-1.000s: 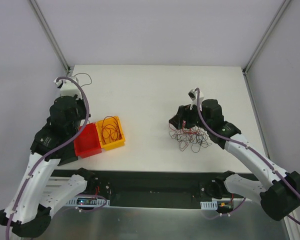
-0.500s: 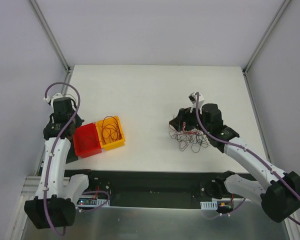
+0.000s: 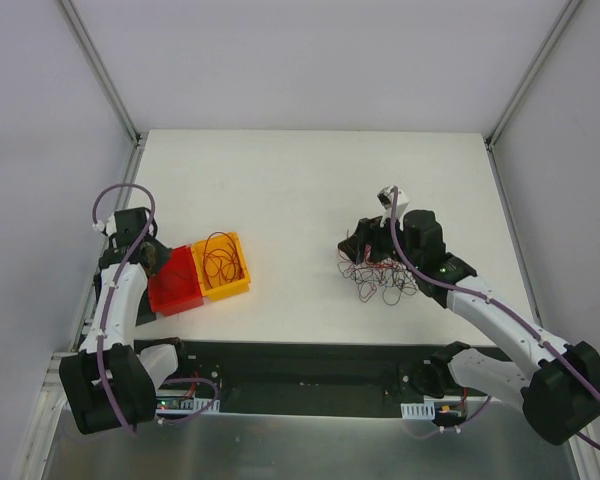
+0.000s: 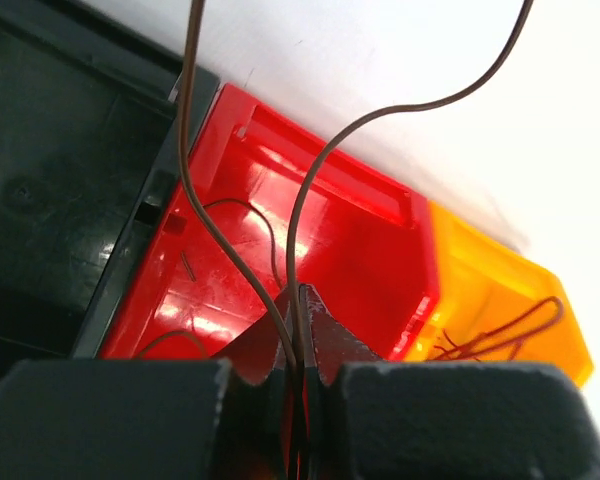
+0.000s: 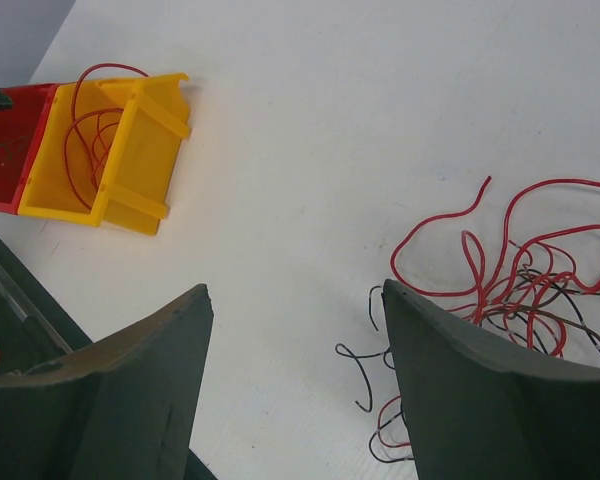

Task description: Untangle the cables

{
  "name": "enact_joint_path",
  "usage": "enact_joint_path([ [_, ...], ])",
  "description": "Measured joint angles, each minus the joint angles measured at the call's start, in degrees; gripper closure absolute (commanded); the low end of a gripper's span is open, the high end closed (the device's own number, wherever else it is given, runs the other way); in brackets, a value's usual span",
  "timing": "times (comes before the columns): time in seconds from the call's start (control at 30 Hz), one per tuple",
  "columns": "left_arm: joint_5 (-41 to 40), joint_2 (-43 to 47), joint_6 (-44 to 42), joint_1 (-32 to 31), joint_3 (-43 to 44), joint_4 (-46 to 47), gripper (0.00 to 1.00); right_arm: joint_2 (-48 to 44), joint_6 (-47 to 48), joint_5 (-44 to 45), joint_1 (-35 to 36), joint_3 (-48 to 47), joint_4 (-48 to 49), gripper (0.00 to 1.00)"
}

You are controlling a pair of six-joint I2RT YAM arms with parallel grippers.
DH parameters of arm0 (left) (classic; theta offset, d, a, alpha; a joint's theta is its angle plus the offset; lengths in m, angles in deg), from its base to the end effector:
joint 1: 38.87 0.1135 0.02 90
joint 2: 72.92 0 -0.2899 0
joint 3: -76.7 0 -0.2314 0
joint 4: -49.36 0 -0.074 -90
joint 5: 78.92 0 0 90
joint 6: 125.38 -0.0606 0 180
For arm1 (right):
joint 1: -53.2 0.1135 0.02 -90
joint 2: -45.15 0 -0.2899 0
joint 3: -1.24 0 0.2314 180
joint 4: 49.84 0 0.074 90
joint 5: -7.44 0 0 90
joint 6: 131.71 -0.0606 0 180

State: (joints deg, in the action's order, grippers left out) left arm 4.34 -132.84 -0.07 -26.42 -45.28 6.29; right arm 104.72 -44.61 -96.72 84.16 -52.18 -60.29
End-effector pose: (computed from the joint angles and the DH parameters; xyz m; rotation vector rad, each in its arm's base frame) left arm 0.1946 0.0503 0.2619 -1.0033 2.1245 -0.0574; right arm 0.1900 0.1313 0.3007 -0.6288 1.7936 0.6356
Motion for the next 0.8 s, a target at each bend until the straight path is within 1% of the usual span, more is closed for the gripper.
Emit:
enact_joint_path([
  [0.13,-1.1,0.0,3.9,0.0,-6.6,3.7,1.0,-0.1,0.0,0.0,0.0,0.7,0.3,0.28],
  [0.23,-1.2,0.9,6.0,0.0,-11.3,4.9,1.0,-0.1,0.0,0.0,0.0,0.8,0.4,0.29],
  [0.27,-1.2,1.7,6.4,0.0,-12.6,5.0,0.99,-0.1,-0.1,0.0,0.0,0.8,0.5,0.29],
  [0.33,-1.2,4.3,7.0,0.0,-14.0,5.0,0.65,-0.2,-0.1,-0.1,0.0,0.8,0.7,0.29],
  [0.37,-1.2,5.5,6.8,0.0,-14.1,4.9,0.53,-0.2,-0.1,-0.1,0.0,0.8,0.8,0.29],
  [0.4,-1.0,7.0,6.8,0.0,-14.1,5.1,0.45,-0.2,-0.1,-0.1,0.0,0.8,0.8,0.29],
  [0.47,-0.9,9.7,6.7,0.0,-13.6,4.7,0.33,-0.2,-0.1,-0.1,0.0,0.8,0.8,0.29],
  [0.5,-0.7,10.6,6.5,0.0,-13.1,4.3,0.29,-0.2,-0.1,-0.2,0.0,0.8,0.8,0.29],
  [0.63,0.4,12.0,5.1,0.0,-9.2,0.5,0.19,-0.2,-0.5,-0.3,0.0,0.8,0.9,0.29],
  [0.73,0.5,12.1,3.2,0.0,-5.6,-2.8,0.18,-0.2,-0.7,-0.4,0.0,0.8,1.2,0.29],
  [0.8,0.2,11.9,1.1,0.0,-3.3,-4.6,0.2,-0.2,-0.7,-0.5,0.0,0.8,1.2,0.28],
])
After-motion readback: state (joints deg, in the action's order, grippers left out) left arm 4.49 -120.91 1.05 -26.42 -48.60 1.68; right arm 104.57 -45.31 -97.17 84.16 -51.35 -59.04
